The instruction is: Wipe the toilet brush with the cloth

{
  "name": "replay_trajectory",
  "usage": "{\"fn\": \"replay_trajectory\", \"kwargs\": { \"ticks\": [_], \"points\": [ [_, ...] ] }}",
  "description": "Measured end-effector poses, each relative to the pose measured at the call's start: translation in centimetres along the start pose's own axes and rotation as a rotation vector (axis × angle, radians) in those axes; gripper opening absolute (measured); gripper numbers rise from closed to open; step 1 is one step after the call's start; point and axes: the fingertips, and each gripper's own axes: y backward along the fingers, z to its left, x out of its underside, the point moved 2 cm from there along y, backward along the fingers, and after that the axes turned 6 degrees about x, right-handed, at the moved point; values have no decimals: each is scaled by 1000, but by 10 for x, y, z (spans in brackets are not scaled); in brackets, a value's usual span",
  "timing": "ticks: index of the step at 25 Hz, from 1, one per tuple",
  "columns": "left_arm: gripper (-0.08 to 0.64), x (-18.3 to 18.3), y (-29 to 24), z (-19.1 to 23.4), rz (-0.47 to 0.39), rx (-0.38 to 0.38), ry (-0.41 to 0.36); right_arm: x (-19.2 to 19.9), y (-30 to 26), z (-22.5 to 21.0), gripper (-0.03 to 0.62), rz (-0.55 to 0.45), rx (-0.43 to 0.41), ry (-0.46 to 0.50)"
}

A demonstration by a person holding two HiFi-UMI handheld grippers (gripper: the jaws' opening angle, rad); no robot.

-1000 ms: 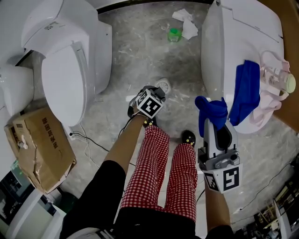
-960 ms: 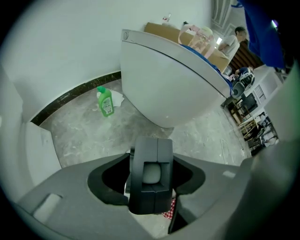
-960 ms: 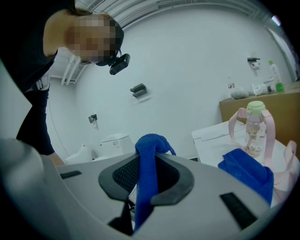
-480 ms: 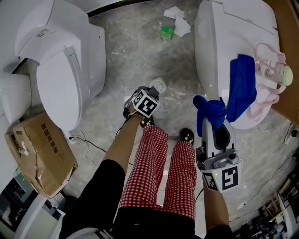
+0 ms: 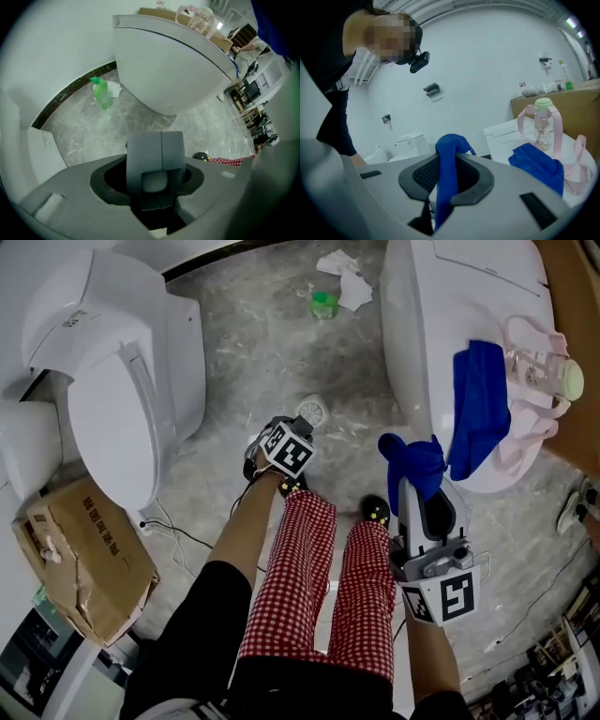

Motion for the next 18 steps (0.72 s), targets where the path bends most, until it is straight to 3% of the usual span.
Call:
{"fn": "replay_trajectory", "kwargs": {
  "ticks": [8, 18],
  "points": [
    [202, -2, -1, 4, 38, 15, -9, 4, -1, -3, 66, 5, 15, -13],
    [178, 3, 4, 5, 41, -45, -23, 3, -1, -2, 66, 7, 20, -15]
  ]
}}
